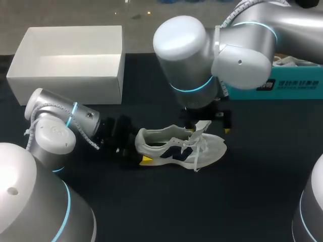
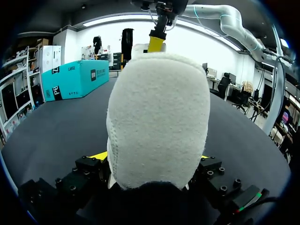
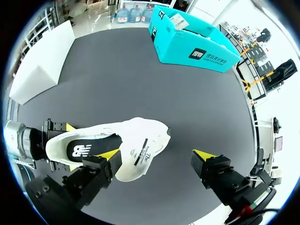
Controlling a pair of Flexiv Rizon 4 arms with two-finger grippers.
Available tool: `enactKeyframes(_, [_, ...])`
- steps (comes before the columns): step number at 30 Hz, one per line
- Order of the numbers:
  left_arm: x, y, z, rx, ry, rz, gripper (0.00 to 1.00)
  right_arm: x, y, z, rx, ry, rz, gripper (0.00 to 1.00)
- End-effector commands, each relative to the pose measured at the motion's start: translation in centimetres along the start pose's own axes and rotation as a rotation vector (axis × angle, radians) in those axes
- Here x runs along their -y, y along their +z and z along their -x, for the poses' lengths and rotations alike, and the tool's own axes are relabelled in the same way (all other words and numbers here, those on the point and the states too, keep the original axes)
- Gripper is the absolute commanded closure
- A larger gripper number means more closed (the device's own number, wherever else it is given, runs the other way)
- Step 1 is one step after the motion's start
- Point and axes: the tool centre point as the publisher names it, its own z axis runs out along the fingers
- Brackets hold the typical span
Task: Take the shoe out of the shoebox, open the shoe tongue, remove and reinsert the insole, then place the shoe into the shoebox
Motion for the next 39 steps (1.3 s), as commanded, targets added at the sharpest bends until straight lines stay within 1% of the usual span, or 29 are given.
enactKeyframes(1, [-0.6,0.0,-0.1,-0.001,0.000,0.002,1.00,0.6,-2.0,-0.9,-0.053,-0.095,0.060,0.00])
enactKeyframes(3, [-0.6,0.0,-0.1,-0.001,0.000,0.002,1.00,1.0,-3.1,-1.7,-0.107,-0.219,0.091,0.00])
enactKeyframes(4, [-0.6,0.0,-0.1,-0.001,0.000,0.002,1.00,1.2,-3.6,-2.2,-0.135,-0.297,0.116,0.00])
enactKeyframes(6, [-0.6,0.0,-0.1,-0.001,0.000,0.002,1.00,1.8,-4.5,-3.2,-0.158,-0.448,0.151,0.00])
enactKeyframes(7, [-0.6,0.0,-0.1,-0.001,0.000,0.002,1.00,2.2,-4.9,-3.7,-0.188,-0.546,0.160,0.00])
enactKeyframes(8, [-0.6,0.0,-0.1,-0.001,0.000,0.002,1.00,2.5,-5.2,-4.2,-0.187,-0.605,0.178,0.00])
enactKeyframes(10, [-0.6,0.0,-0.1,-0.001,0.000,0.002,1.00,3.3,-5.9,-5.0,-0.204,-0.788,0.221,0.00])
enactKeyframes(11, [-0.6,0.0,-0.1,-0.001,0.000,0.002,1.00,3.7,-6.2,-5.3,-0.196,-0.844,0.243,0.00])
enactKeyframes(12, [-0.6,0.0,-0.1,-0.001,0.000,0.002,1.00,4.0,-6.6,-5.5,-0.201,-0.939,0.263,0.00])
enactKeyframes(13, [-0.6,0.0,-0.1,-0.001,0.000,0.002,1.00,4.4,-6.8,-5.7,-0.196,-1.026,0.262,0.00])
enactKeyframes(14, [-0.6,0.0,-0.1,-0.001,0.000,0.002,1.00,4.7,-7.0,-5.8,-0.163,-1.086,0.255,0.00])
enactKeyframes(15, [-0.6,0.0,-0.1,-0.001,0.000,0.002,1.00,4.8,-7.1,-6.0,-0.114,-1.034,0.264,0.00])
enactKeyframes(31, [-0.6,0.0,-0.1,-0.001,0.000,0.002,1.00,4.8,-7.1,-6.0,-0.114,-1.034,0.264,0.00])
enactKeyframes(32, [-0.6,0.0,-0.1,-0.001,0.000,0.002,1.00,5.1,-6.9,-6.3,-0.202,-1.077,0.249,0.00])
enactKeyframes(33, [-0.6,0.0,-0.1,-0.001,0.000,0.002,1.00,5.2,-6.8,-6.4,-0.287,-1.068,0.243,0.00])
enactKeyframes(34, [-0.6,0.0,-0.1,-0.001,0.000,0.002,1.00,5.1,-7.1,-6.7,-0.405,-1.076,0.224,0.00])
enactKeyframes(35, [-0.6,0.0,-0.1,-0.001,0.000,0.002,1.00,5.1,-7.4,-7.0,-0.489,-1.088,0.214,0.00])
enactKeyframes(36, [-0.6,0.0,-0.1,-0.001,0.000,0.002,1.00,4.7,-7.5,-7.2,-0.530,-1.100,0.210,0.00])
enactKeyframes(37, [-0.6,0.0,-0.1,-0.001,0.000,0.002,1.00,4.4,-7.6,-7.4,-0.548,-1.128,0.195,0.00])
enactKeyframes(38, [-0.6,0.0,-0.1,-0.001,0.000,0.002,1.00,4.1,-7.7,-7.6,-0.595,-1.155,0.178,0.00])
enactKeyframes(39, [-0.6,0.0,-0.1,-0.001,0.000,0.002,1.00,3.8,-7.8,-7.7,-0.605,-1.155,0.176,0.05])
